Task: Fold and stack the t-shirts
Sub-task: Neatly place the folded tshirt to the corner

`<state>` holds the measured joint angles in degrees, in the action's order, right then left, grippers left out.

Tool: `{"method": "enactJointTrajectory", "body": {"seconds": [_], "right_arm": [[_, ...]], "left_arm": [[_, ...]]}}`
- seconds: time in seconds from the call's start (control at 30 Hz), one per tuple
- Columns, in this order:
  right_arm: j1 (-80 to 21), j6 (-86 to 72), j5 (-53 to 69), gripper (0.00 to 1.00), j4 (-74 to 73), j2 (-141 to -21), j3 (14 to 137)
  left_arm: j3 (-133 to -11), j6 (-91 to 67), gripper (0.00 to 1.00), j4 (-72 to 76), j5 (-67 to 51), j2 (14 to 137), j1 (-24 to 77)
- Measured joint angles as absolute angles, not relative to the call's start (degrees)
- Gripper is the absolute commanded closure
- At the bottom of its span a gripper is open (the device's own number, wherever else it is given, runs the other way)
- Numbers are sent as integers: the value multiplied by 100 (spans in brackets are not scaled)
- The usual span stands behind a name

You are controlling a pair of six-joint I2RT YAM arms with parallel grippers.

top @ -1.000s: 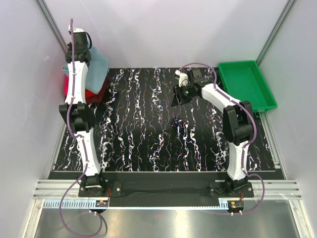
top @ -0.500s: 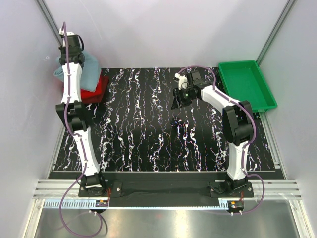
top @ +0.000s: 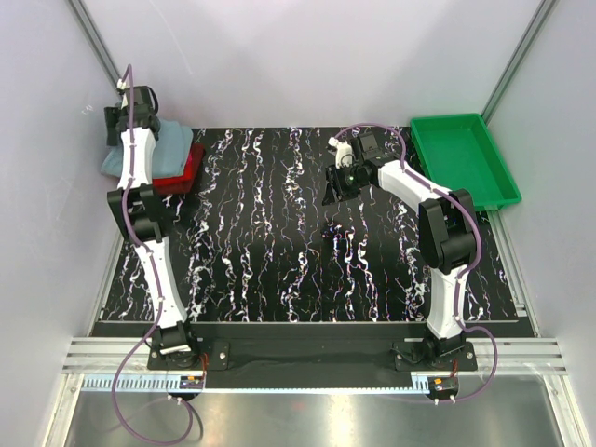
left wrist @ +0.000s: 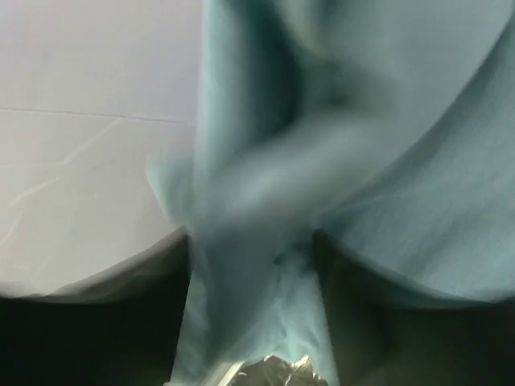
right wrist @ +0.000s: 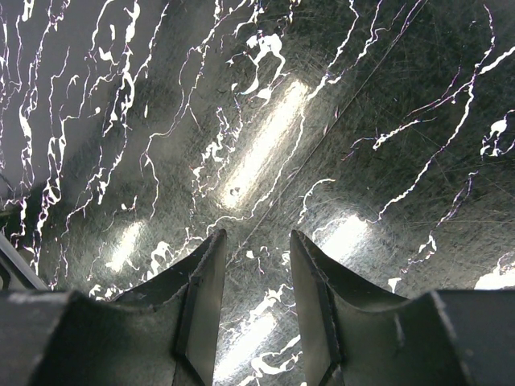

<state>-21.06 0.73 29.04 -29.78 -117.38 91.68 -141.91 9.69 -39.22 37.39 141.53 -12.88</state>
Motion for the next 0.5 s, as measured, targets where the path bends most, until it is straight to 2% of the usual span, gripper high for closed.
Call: {"method": "enactJointTrajectory", "body": {"seconds": [0.03, 0.1, 0.3, 0.5], "right_arm": [[-2106, 84, 2904, 55, -2978, -11738, 9168], [-2106, 99, 2899, 55, -2978, -11738, 9168], [-2106, 137, 2860, 54, -2980, -11727, 9168], [-2106, 180, 2696, 52, -2989, -11646, 9207]], "left_arm": [[-14191, 1004, 10, -3872, 3787, 14164, -1288], [-14191, 1072, 2, -3802, 3868, 14173, -1278], [-14191, 1184, 1, -3627, 4060, 14167, -1138], [-13998, 1308, 1, -3686, 4064, 13725, -491]]}}
